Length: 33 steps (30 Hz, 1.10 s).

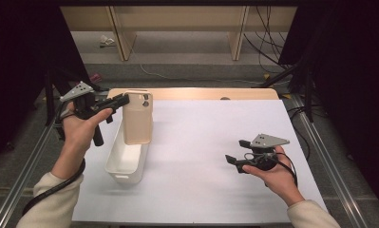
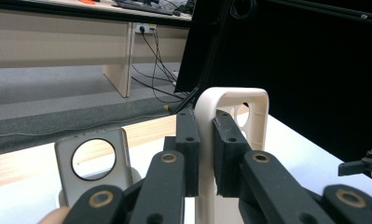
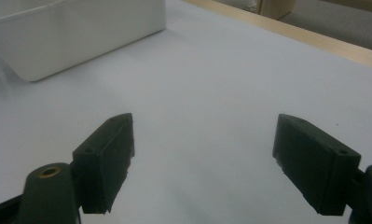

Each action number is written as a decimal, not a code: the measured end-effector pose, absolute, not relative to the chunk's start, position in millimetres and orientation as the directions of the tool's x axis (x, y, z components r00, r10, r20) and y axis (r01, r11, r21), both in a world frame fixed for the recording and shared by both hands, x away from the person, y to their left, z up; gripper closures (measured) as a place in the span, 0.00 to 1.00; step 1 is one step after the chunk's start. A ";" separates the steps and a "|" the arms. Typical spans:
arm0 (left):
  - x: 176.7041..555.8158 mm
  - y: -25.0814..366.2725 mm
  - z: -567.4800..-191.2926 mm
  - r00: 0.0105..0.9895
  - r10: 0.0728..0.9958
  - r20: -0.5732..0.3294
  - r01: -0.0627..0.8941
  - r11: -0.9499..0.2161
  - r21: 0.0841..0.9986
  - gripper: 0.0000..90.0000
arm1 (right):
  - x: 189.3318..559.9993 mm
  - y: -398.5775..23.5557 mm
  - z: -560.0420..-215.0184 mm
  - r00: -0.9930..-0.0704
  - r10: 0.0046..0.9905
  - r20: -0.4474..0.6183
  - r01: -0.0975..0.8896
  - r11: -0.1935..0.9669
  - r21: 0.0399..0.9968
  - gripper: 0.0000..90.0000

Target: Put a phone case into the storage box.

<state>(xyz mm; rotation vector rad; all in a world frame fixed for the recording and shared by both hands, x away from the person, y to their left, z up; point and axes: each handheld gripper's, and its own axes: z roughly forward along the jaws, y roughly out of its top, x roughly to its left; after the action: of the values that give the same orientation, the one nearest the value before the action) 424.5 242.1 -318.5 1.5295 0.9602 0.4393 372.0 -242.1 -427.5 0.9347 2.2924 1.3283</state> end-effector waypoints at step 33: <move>471.8 265.6 -330.7 0.580 0.792 -0.193 0.303 0.010 0.953 0.91 | 372.0 -242.9 -427.7 -0.725 0.687 0.047 0.377 0.339 0.862 0.24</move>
<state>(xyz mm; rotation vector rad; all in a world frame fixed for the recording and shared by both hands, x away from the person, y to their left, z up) 471.8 265.6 -330.7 1.5684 0.9517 0.4900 372.0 -242.9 -427.7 0.9458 2.2822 1.3373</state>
